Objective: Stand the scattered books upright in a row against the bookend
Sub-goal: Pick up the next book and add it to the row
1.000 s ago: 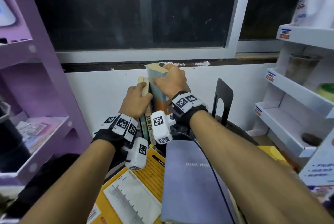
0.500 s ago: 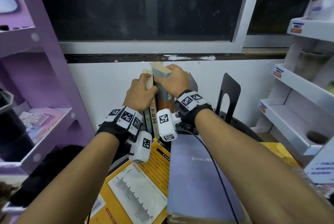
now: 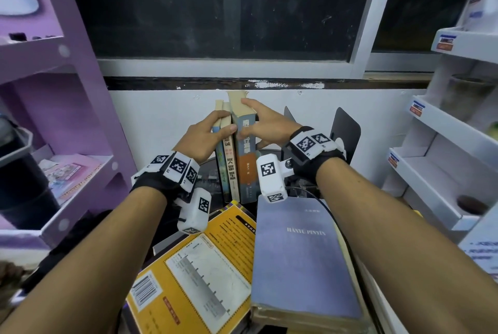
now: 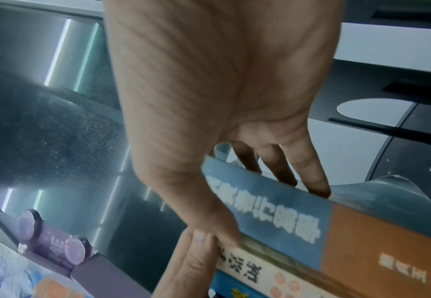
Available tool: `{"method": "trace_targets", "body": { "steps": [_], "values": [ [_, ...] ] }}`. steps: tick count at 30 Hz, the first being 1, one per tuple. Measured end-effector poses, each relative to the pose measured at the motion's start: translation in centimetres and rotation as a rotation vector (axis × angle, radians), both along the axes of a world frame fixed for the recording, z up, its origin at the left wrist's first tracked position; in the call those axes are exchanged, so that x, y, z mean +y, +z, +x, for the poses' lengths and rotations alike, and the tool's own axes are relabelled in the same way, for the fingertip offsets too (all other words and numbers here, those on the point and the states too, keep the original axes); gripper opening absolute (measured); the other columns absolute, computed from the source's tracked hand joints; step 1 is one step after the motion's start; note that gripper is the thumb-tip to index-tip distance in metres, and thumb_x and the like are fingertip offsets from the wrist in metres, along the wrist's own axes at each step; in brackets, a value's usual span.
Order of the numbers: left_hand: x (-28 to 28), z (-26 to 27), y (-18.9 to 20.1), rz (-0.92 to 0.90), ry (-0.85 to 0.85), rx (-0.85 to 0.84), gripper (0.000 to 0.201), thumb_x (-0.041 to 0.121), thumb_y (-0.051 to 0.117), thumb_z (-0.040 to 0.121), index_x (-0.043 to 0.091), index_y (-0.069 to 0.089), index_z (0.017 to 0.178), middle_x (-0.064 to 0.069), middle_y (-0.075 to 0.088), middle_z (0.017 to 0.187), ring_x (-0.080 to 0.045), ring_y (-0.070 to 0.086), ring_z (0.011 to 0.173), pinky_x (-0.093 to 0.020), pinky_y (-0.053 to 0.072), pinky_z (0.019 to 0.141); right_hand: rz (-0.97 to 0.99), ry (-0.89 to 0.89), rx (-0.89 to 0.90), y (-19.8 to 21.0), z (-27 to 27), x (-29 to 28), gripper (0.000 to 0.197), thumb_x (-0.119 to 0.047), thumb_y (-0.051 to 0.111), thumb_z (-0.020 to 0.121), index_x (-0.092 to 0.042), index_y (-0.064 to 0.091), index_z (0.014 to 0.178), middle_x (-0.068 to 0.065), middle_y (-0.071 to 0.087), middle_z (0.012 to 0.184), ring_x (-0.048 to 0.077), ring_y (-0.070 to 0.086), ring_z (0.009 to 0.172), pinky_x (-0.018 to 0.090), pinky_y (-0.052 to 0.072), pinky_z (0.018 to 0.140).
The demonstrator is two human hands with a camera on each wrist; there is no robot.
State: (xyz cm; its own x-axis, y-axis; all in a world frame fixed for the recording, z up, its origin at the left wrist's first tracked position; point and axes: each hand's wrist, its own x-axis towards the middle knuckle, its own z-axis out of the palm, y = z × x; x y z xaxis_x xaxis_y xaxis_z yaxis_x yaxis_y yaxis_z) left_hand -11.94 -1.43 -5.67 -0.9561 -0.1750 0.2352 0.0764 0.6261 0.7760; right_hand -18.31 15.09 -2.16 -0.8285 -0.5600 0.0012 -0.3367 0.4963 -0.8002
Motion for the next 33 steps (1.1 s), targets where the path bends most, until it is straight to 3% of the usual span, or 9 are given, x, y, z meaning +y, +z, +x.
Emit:
{"method": "trace_targets", "body": {
  "steps": [3,7,11,13,17,23,26,30,33],
  "values": [
    [-0.2,-0.1,-0.2,0.048,-0.036,-0.008,0.041,0.054,0.054,0.090,0.040,0.048,0.128,-0.003,0.062,0.115,-0.024,0.063,0.102,-0.045,0.050,0.095,0.059,0.042,0.078,-0.4,0.2,0.4,0.107,-0.012,0.082,0.073,-0.032,0.012,0.153,0.004,0.059,0.116,0.024,0.062,0.099,0.032,0.054,0.072],
    [-0.4,0.0,-0.3,0.086,-0.068,-0.010,0.032,0.055,0.055,0.089,0.048,0.047,0.119,-0.002,0.061,0.117,-0.024,0.063,0.104,-0.046,0.050,0.096,0.023,-0.035,0.218,-1.2,0.3,0.2,0.101,-0.013,0.087,0.067,-0.027,0.026,0.146,0.002,0.059,0.099,0.022,0.063,0.089,0.024,0.052,0.063],
    [-0.4,0.2,-0.4,0.106,-0.101,-0.015,0.021,0.067,0.055,0.079,0.068,0.046,0.099,-0.001,0.060,0.122,-0.026,0.062,0.108,-0.047,0.048,0.098,-0.006,-0.061,0.258,-1.7,0.4,-0.2,0.101,-0.019,0.091,0.062,-0.025,0.030,0.142,0.004,0.060,0.103,0.020,0.061,0.091,0.022,0.051,0.063],
    [-0.4,0.1,-0.5,0.119,-0.108,-0.014,0.027,0.075,0.055,0.070,0.070,0.046,0.096,0.000,0.061,0.122,-0.026,0.061,0.109,-0.048,0.048,0.098,0.006,-0.086,0.304,-2.1,0.5,-0.5,0.103,-0.024,0.092,0.060,-0.024,0.029,0.141,0.006,0.060,0.108,0.020,0.059,0.094,0.023,0.049,0.065],
    [-0.5,0.0,-0.7,0.142,-0.107,0.011,0.030,0.073,0.055,0.072,0.063,0.051,0.100,0.000,0.064,0.117,-0.023,0.063,0.106,-0.047,0.049,0.097,0.004,-0.119,0.362,-2.8,0.8,-1.2,0.099,-0.023,0.091,0.062,-0.022,0.030,0.141,0.013,0.060,0.114,0.027,0.060,0.099,0.033,0.051,0.078],
    [-0.7,0.2,-0.3,0.159,-0.082,0.022,0.017,0.062,0.056,0.083,0.054,0.058,0.097,0.003,0.065,0.107,-0.022,0.064,0.101,-0.048,0.053,0.092,-0.018,-0.166,0.405,-3.6,1.3,-1.6,0.092,-0.021,0.088,0.066,-0.029,0.032,0.138,0.014,0.058,0.110,0.030,0.061,0.095,0.038,0.054,0.080],
    [-0.7,0.1,-0.2,0.128,-0.064,0.029,0.005,0.055,0.055,0.089,0.052,0.056,0.093,0.002,0.065,0.106,-0.023,0.064,0.099,-0.048,0.053,0.091,-0.017,-0.162,0.402,-3.4,1.4,-1.5,0.092,-0.021,0.088,0.066,-0.028,0.033,0.139,0.015,0.058,0.110,0.030,0.059,0.097,0.037,0.053,0.081],
    [-0.6,0.2,0.0,0.102,-0.052,0.019,0.006,0.058,0.053,0.089,0.052,0.054,0.090,0.000,0.064,0.107,-0.025,0.064,0.099,-0.049,0.052,0.091,-0.012,-0.129,0.386,-3.1,1.7,-1.0,0.093,-0.023,0.087,0.068,-0.026,0.030,0.142,0.014,0.062,0.109,0.029,0.062,0.096,0.040,0.055,0.082],
    [-0.2,0.7,0.5,0.095,-0.056,0.002,0.013,0.051,0.053,0.092,0.044,0.053,0.103,0.000,0.061,0.110,-0.025,0.062,0.101,-0.048,0.052,0.092,0.007,-0.080,0.347,-2.7,2.0,-0.3,0.100,-0.023,0.085,0.071,-0.027,0.021,0.148,0.012,0.063,0.115,0.024,0.062,0.096,0.031,0.053,0.080]
  ]
}}
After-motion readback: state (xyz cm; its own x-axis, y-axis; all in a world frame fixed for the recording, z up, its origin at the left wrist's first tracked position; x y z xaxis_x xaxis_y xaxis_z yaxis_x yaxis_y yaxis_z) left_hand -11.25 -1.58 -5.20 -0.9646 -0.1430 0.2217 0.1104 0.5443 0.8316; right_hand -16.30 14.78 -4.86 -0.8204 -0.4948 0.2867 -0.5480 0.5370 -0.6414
